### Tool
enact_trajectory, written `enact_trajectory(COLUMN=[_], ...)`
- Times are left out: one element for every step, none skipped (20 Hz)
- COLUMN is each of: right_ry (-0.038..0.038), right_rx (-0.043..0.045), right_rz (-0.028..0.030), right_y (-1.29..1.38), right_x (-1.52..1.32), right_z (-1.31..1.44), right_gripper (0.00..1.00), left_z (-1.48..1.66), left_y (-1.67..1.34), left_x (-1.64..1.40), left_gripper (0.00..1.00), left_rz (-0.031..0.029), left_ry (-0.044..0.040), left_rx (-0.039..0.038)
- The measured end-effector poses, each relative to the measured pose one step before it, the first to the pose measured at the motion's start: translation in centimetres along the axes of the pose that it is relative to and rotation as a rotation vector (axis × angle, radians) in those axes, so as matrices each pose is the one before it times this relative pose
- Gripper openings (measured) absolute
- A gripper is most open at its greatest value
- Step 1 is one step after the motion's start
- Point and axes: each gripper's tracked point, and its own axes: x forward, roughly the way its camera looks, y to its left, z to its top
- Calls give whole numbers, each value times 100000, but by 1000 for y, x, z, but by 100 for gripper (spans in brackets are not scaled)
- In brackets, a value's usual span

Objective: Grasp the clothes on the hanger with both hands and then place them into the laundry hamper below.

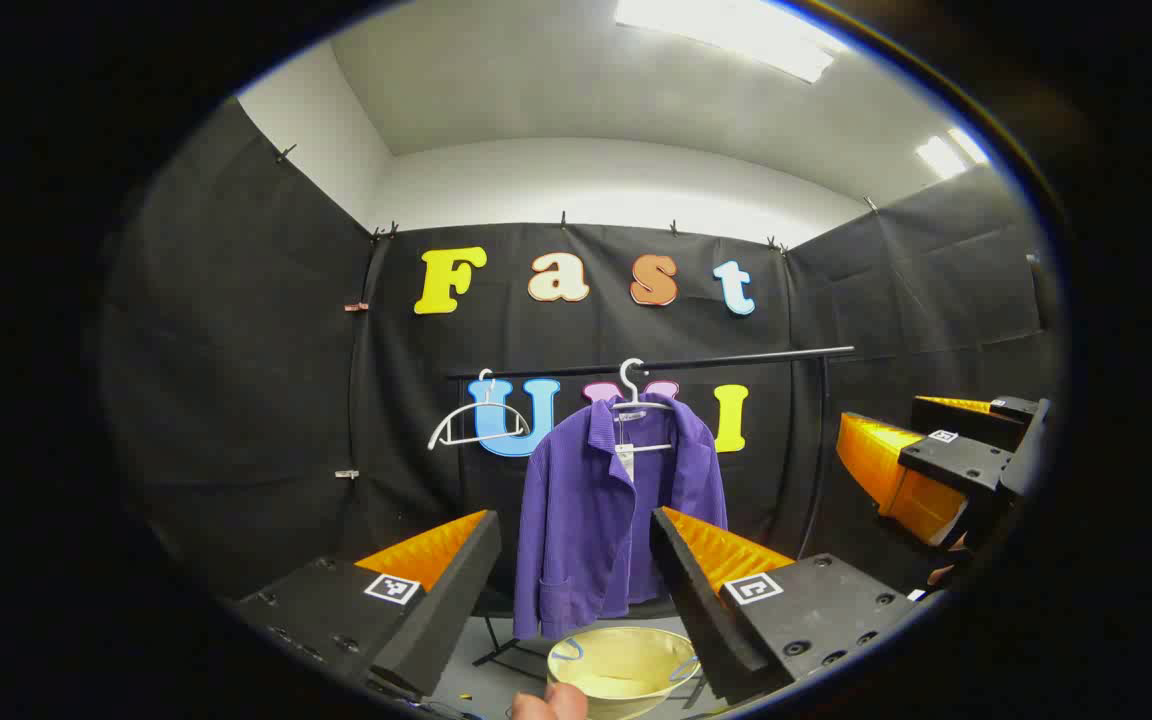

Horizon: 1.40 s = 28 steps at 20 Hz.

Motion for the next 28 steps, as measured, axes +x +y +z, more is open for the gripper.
enact_trajectory(right_ry=[-42,-29,-64,-33,-60,28,39,25,-145,-217,-257,-21,145,293,285,219,257,348,161,-12,-141,168,193,-5,144,837,771,336], right_rx=[-155,-101,207,186,20,-138,-208,-191,-128,-119,-44,-21,-11,-127,-292,-165,210,245,78,-124,-168,-455,-252,103,471,381,97,-140], right_rz=[-19,-149,-86,-128,-88,-20,-223,-95,-208,-346,-186,-163,75,31,-255,-187,39,103,42,-234,45,-176,-413,-386,-511,406,632,1593], right_y=[10,-38,-47,-2,-146,-214,-78,118,-101,-243,-160,56,140,89,-15,-107,98,122,84,-39,-38,-95,-201,8,-107,155,253,67], right_x=[-68,-74,-115,-54,-129,-128,-54,9,6,-38,-35,47,47,9,36,32,95,45,165,245,254,384,560,633,893,944,1057,1151], right_z=[18,-32,29,13,59,-36,-49,36,45,143,124,-11,-101,-156,-104,-76,-63,-98,-85,-107,26,-19,-86,-7,-79,-408,-346,-314], right_gripper=[99,97,97,97,97,97,97,99,97,97,97,97,99,99,99,97,97,97,99,97,97,97,97,97,97,97,97,99], left_z=[-132,65,-14,135,-64,127,-4,71,-31,165,75,97,-159,33,-160,102,-67,36,-48,124,-89,-197,-181,64,-30,-70,-133,-107], left_y=[-75,-102,-25,-10,-33,-56,24,44,170,30,54,31,91,3,72,-4,16,59,-83,-2,38,-25,-19,-95,46,-184,-232,-280], left_x=[-261,-88,-100,-101,-30,8,-34,-39,12,8,8,65,-10,-2,104,106,88,121,62,352,343,262,377,486,463,615,704,768], left_gripper=[94,94,94,94,94,94,94,94,94,94,94,94,94,94,94,94,94,94,94,94,94,94,94,94,94,94,94,92], left_rz=[-189,-180,-40,168,92,49,204,174,210,125,156,31,47,-8,57,-86,22,113,-79,-24,-178,-186,-477,-84,-24,-243,-34,6], left_ry=[41,70,-225,-253,-210,-131,-86,13,-76,-130,-336,-69,-67,109,89,-118,122,164,-139,-206,362,620,348,-186,33,306,207,388], left_rx=[-93,-34,171,263,71,-80,-185,-137,-40,32,77,93,105,101,41,-59,-47,-186,-112,253,539,428,508,577,401,128,182,358])
